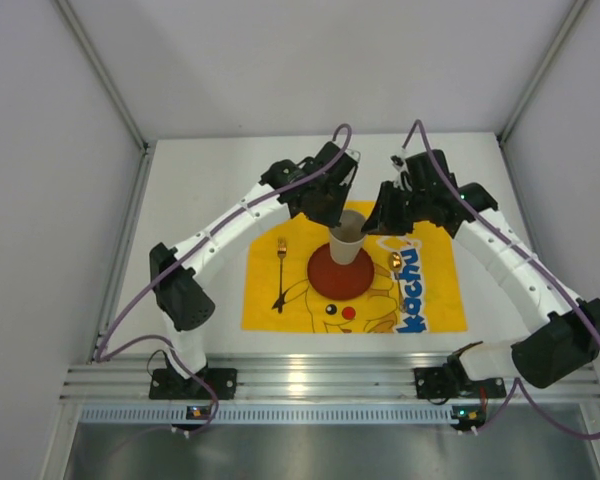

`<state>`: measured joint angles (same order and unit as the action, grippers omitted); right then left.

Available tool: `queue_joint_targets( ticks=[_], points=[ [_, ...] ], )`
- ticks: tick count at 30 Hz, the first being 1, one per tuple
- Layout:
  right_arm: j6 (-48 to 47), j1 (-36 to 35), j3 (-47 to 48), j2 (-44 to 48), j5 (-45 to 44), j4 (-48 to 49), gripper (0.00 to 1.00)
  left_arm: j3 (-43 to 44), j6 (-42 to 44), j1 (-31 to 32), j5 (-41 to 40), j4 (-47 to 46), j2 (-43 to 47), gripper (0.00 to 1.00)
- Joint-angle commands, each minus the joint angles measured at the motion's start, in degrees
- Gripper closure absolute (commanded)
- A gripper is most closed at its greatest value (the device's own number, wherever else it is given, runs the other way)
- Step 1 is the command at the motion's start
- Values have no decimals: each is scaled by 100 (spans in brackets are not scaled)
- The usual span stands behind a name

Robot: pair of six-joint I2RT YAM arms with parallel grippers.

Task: Set the dinner table for one person

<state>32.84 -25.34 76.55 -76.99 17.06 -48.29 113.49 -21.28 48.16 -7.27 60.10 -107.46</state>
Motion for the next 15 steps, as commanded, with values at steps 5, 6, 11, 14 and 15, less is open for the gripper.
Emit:
queue_joint_targets(
  ticks=[5, 6, 11, 14, 15],
  points=[
    [-76, -322, -36, -237, -510, -198, 81, 226, -315, 53, 691, -543, 841, 100],
    [-85, -392, -18, -307, -563, -233, 83, 243, -316, 114, 700, -569, 832, 100],
    [-102, -498, 9, -404, -792, -312, 99, 235, -368, 229, 700, -569, 823, 100],
    [-164, -551, 61, -475, -950, -426, 100, 243, -465, 255, 700, -587, 867, 91],
    [-190, -551, 79, -492, -985, -453, 100, 244, -491, 255, 683, -613, 919, 82]
  ],
)
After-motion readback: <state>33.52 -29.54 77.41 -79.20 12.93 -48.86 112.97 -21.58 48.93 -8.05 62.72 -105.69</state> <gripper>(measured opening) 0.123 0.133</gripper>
